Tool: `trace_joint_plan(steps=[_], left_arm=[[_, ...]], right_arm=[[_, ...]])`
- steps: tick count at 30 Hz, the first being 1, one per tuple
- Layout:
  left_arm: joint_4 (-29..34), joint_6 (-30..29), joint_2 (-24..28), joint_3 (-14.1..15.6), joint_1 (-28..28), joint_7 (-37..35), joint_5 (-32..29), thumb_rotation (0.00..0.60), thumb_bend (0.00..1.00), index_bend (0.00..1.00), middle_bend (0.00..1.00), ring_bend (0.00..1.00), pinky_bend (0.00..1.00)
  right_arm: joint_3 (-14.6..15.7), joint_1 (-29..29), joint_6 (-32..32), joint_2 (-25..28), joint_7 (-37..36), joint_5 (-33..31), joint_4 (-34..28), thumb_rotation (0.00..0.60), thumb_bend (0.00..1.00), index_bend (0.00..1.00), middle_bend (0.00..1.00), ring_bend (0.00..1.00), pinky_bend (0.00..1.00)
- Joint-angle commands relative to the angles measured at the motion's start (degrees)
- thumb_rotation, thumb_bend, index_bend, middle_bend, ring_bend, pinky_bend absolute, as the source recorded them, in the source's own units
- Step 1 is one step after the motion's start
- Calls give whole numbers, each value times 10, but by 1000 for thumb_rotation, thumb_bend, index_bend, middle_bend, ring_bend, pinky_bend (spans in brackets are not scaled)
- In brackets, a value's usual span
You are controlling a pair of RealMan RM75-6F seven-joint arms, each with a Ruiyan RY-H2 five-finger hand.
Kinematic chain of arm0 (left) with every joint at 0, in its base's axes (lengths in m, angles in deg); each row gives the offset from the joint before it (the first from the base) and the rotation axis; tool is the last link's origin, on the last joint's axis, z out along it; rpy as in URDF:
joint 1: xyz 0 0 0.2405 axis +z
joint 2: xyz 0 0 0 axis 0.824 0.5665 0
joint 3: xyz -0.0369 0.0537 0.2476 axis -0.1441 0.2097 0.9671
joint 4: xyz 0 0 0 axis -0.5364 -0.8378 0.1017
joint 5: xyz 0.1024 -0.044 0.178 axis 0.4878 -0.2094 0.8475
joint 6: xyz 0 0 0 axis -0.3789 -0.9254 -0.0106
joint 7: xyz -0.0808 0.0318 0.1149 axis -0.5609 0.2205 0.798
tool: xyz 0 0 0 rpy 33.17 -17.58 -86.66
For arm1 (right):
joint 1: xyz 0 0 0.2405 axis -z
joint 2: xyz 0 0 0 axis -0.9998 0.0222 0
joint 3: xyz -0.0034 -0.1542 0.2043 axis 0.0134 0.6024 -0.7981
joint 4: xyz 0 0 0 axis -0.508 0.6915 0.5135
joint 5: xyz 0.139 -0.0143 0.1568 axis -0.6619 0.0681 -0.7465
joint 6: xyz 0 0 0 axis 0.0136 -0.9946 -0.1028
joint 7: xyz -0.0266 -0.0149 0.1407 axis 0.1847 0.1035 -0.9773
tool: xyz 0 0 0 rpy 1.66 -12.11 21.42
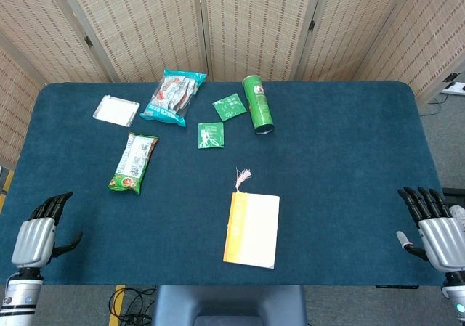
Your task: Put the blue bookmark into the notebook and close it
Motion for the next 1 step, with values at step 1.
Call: trace_joint_plan(steps=[1], left_arm=[[15,-19,-1,2,15,17,4,600,342,131,170,142,227]], right_arm=[[-1,3,-3,-2,-2,1,-1,600,264,0,80,0,0]])
